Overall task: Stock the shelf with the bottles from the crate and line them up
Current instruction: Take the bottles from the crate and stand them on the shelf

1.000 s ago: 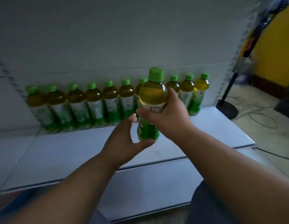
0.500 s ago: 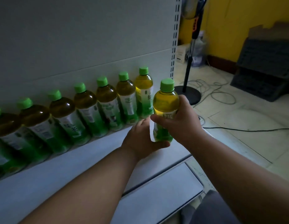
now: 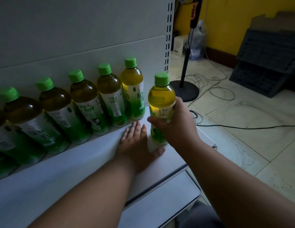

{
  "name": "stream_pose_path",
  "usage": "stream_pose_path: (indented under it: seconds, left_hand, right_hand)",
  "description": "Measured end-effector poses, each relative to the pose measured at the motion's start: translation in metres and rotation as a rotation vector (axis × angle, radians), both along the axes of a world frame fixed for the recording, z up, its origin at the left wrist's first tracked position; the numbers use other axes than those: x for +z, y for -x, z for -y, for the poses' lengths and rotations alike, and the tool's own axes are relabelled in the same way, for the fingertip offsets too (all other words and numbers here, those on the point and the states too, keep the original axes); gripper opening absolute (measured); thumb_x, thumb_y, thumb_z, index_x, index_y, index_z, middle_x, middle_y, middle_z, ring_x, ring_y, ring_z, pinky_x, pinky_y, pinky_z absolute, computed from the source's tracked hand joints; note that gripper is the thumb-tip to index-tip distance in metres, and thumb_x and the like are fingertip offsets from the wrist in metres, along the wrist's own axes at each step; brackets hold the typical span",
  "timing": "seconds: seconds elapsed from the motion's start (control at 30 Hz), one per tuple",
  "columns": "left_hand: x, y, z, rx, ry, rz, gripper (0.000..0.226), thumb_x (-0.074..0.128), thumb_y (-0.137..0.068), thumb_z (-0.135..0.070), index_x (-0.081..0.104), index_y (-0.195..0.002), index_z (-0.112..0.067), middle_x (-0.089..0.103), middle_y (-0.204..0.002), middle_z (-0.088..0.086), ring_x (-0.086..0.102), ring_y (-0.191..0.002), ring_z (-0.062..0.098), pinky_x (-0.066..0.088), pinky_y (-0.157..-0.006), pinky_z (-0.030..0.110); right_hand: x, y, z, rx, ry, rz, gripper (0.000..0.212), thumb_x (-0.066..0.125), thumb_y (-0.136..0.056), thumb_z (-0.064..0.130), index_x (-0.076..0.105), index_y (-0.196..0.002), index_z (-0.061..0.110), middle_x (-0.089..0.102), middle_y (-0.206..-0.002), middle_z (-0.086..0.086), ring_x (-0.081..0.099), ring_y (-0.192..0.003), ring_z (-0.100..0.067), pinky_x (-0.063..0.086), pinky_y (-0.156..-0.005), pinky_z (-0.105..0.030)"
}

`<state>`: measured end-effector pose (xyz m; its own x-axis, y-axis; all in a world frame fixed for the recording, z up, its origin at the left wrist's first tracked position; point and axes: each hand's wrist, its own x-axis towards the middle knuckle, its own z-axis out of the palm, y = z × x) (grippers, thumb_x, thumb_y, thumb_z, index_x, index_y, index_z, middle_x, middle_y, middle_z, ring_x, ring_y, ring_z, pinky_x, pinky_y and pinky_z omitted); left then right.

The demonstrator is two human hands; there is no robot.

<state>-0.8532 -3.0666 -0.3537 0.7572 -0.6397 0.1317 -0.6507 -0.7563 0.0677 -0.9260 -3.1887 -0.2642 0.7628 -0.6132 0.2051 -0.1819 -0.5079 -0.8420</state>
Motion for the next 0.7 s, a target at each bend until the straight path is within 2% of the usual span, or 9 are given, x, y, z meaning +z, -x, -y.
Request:
stream_pose_path:
  seconds: [0.07,0.1,0.17,0.23,0.4,0.57,0.7]
  left_hand:
    - [0.002,-0.001,-0.001,-0.003,0.023,-0.038,0.109,0.017,-0.072,-0.085,0.013,-0.155,-0.014,0.008,-0.163,0.010,0.005,-0.150,0.021,0.006,-0.121,0.040]
    - [0.004,-0.002,-0.002,-0.009,0.017,-0.074,0.109,0.017,-0.072,-0.085,0.006,-0.156,-0.016,0.002,-0.164,0.008,-0.001,-0.150,0.020,0.003,-0.121,0.040]
    - [0.008,-0.003,-0.003,-0.017,-0.023,-0.119,0.107,0.019,-0.076,-0.085,-0.005,-0.156,-0.017,-0.010,-0.163,0.007,-0.012,-0.149,0.019,-0.004,-0.120,0.039]
    - [0.012,-0.002,-0.003,-0.022,-0.069,-0.151,0.105,0.022,-0.080,-0.082,-0.008,-0.155,-0.015,-0.015,-0.163,0.008,-0.016,-0.148,0.019,-0.008,-0.120,0.039]
    - [0.014,-0.002,-0.001,-0.016,-0.104,-0.159,0.104,0.025,-0.083,-0.079,-0.009,-0.154,-0.012,-0.013,-0.163,0.009,-0.014,-0.149,0.020,-0.007,-0.120,0.038]
    - [0.017,0.000,-0.002,-0.022,-0.108,-0.193,0.103,0.024,-0.084,-0.078,-0.017,-0.153,-0.014,-0.021,-0.161,0.007,-0.021,-0.147,0.019,-0.012,-0.118,0.036]
    - [0.018,0.001,-0.002,-0.015,-0.162,-0.199,0.103,0.019,-0.083,-0.081,-0.022,-0.150,-0.014,-0.024,-0.159,0.009,-0.023,-0.146,0.019,-0.014,-0.116,0.036]
  right_hand:
    - [0.003,-0.011,0.004,0.018,0.077,-0.025,0.066,0.087,-0.070,0.041,0.052,-0.123,0.025,0.053,-0.111,0.007,0.049,-0.095,-0.010,0.041,-0.068,-0.017]
    - [0.004,-0.017,0.006,0.022,0.092,-0.028,0.065,0.086,-0.071,0.040,0.052,-0.124,0.024,0.050,-0.111,0.008,0.047,-0.094,-0.008,0.038,-0.068,-0.015]
    - [0.005,-0.031,0.011,0.015,0.071,-0.011,0.066,0.086,-0.072,0.039,0.052,-0.126,0.022,0.051,-0.115,0.006,0.048,-0.098,-0.009,0.048,-0.080,-0.023]
    - [0.005,-0.047,0.017,-0.006,0.058,-0.008,0.069,0.085,-0.072,0.039,0.052,-0.129,0.020,0.052,-0.119,0.002,0.049,-0.101,-0.011,0.051,-0.090,-0.035]
    - [0.006,-0.082,0.029,-0.025,0.043,0.014,0.067,0.085,-0.073,0.040,0.052,-0.127,0.019,0.052,-0.122,0.001,0.051,-0.103,-0.013,0.052,-0.091,-0.037]
    - [0.004,-0.106,0.036,-0.024,0.021,0.004,0.066,0.084,-0.074,0.042,0.051,-0.125,0.018,0.056,-0.123,-0.002,0.057,-0.108,-0.019,0.055,-0.092,-0.045]
    - [-0.009,-0.104,0.039,-0.019,0.216,-0.180,0.077,0.078,-0.081,0.040,0.038,-0.140,0.011,0.047,-0.133,-0.008,0.046,-0.123,-0.026,0.043,-0.107,-0.044]
